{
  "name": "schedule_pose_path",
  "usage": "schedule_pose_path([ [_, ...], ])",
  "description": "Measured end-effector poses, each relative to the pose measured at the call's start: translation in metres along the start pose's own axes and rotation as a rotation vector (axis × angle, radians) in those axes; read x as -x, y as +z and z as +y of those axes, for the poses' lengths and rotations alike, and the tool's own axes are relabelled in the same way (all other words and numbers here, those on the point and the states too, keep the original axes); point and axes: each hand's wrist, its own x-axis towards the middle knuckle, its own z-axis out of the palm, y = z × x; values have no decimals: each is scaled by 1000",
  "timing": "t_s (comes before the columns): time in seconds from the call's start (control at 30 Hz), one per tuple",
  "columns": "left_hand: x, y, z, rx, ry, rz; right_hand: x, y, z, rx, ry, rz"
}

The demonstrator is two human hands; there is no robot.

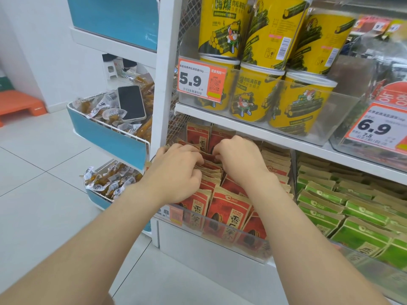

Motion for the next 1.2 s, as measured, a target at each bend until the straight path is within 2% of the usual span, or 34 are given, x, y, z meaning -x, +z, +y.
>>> schedule_pose_path([
  [0.1,2,-2,2,80,-23,45,13,-6,-1,15,-75,37],
  [0.17,3,-7,7,277,-94,132,25,-13,3,-8,-85,99],
  [0.23,4,-11,14,488,-173,264,36,-20,10,-38,-68,215],
  [0.3,7,-14,21,594,-192,382,47,-27,17,-115,-55,383],
  [0.43,13,-15,44,689,-59,417,72,-43,24,-307,-31,742],
  [0.53,19,-18,66,791,35,429,87,-59,22,-424,1,888],
  [0.67,26,-21,91,915,17,524,107,-82,10,-737,101,991],
  [0.77,30,-21,110,1111,-68,517,121,-96,3,-1112,237,920],
  [0.83,31,-18,123,1293,-184,451,124,-98,6,-1256,266,819],
  [0.93,37,-14,135,1487,-266,329,126,-90,11,-1238,256,635],
  [1.03,43,-8,134,1470,-287,186,127,-77,11,-1083,290,487],
  [1.1,48,-7,132,1459,-315,173,128,-72,9,-986,289,391],
  [1.2,54,-12,128,1503,-286,155,129,-70,4,-1062,302,338],
])
